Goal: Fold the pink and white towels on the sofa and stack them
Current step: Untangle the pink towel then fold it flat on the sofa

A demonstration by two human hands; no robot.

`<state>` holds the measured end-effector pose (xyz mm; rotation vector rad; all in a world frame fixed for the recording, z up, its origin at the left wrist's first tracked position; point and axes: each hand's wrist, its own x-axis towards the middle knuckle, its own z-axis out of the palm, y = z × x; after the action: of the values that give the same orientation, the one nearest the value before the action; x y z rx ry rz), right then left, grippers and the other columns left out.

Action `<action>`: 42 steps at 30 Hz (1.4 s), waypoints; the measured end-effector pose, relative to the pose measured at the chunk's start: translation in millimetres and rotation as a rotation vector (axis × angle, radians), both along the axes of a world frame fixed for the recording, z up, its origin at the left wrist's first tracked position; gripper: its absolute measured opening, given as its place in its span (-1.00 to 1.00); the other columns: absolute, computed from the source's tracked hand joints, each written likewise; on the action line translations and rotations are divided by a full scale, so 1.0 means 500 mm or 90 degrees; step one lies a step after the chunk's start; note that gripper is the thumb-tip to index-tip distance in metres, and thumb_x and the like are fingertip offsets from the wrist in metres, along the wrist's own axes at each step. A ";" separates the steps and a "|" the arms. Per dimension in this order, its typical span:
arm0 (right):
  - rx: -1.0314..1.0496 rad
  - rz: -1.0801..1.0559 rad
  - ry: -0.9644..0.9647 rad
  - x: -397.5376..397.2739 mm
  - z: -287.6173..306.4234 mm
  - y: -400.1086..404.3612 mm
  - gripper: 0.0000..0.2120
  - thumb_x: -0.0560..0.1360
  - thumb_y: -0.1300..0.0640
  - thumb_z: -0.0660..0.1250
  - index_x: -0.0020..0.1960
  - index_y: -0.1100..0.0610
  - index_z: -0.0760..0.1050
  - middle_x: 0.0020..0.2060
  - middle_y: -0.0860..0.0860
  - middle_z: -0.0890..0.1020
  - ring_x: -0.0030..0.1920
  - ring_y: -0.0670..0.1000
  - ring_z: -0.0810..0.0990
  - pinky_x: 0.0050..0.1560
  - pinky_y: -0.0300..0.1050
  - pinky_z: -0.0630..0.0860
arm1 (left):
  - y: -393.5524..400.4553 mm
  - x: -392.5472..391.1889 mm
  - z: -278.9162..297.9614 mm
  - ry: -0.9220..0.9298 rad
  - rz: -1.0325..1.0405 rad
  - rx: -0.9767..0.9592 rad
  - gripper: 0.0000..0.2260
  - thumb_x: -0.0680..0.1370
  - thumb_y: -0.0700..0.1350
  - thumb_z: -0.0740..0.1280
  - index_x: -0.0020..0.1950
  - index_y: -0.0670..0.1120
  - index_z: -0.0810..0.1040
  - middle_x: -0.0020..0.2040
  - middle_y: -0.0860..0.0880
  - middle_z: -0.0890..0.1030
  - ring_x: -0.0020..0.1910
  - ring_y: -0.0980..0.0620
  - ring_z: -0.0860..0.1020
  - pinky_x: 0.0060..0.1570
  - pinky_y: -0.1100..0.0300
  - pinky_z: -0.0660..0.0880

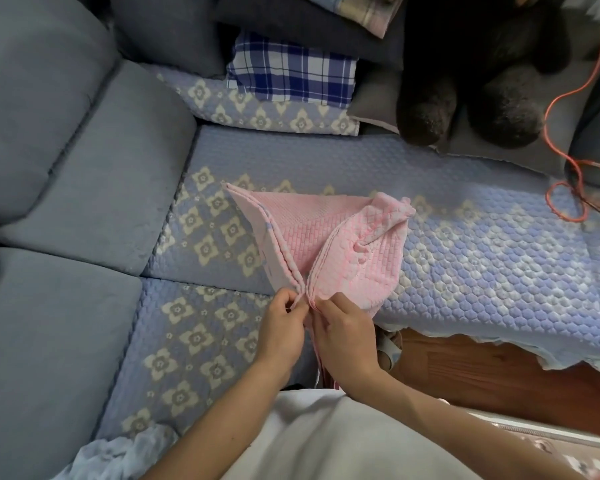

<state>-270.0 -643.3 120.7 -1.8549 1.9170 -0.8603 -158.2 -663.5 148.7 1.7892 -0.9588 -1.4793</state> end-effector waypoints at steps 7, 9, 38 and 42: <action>-0.073 0.058 0.070 -0.003 0.009 -0.001 -0.88 0.51 0.23 0.36 -0.20 0.12 0.56 -0.34 -0.01 0.43 -0.37 0.00 0.39 -0.46 -0.10 0.27 | -0.013 -0.009 0.012 0.116 0.090 0.102 -0.82 0.61 -0.24 0.27 -0.19 -0.13 0.41 -0.32 -0.11 0.48 -0.26 -0.02 0.47 -0.19 0.05 0.46; -0.083 0.061 0.058 -0.008 0.006 0.001 -0.88 0.50 0.24 0.39 -0.21 0.13 0.56 -0.34 0.00 0.42 -0.37 0.00 0.38 -0.45 -0.12 0.25 | -0.013 -0.006 0.014 0.146 0.105 0.121 -0.80 0.59 -0.28 0.27 -0.22 -0.14 0.40 -0.35 -0.11 0.50 -0.30 -0.02 0.50 -0.21 0.09 0.48; 0.728 -0.122 -0.284 -0.172 -0.189 0.140 -0.15 0.44 0.28 0.42 0.61 0.11 0.06 0.38 0.07 0.44 0.33 0.09 0.48 0.17 -0.10 0.54 | -0.221 -0.135 0.138 0.096 -0.044 0.097 -0.62 0.58 -0.34 0.16 0.31 -0.01 0.47 0.06 -0.23 0.61 -0.22 -0.10 0.66 -0.34 0.05 0.64; 0.783 -0.089 -0.373 -0.167 -0.195 0.138 0.10 0.39 0.25 0.52 0.63 0.01 -0.18 0.56 0.17 0.21 0.44 0.18 0.41 0.28 0.06 0.54 | -0.247 -0.180 0.210 0.210 0.020 0.101 -0.76 0.61 -0.37 0.12 -0.05 -0.15 0.54 -0.14 -0.19 0.58 -0.27 -0.06 0.61 -0.19 -0.01 0.66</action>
<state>-353.5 -574.1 23.4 -0.6416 1.5606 -0.0871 -248.2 -787.1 253.9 1.5885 -0.6618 -1.8019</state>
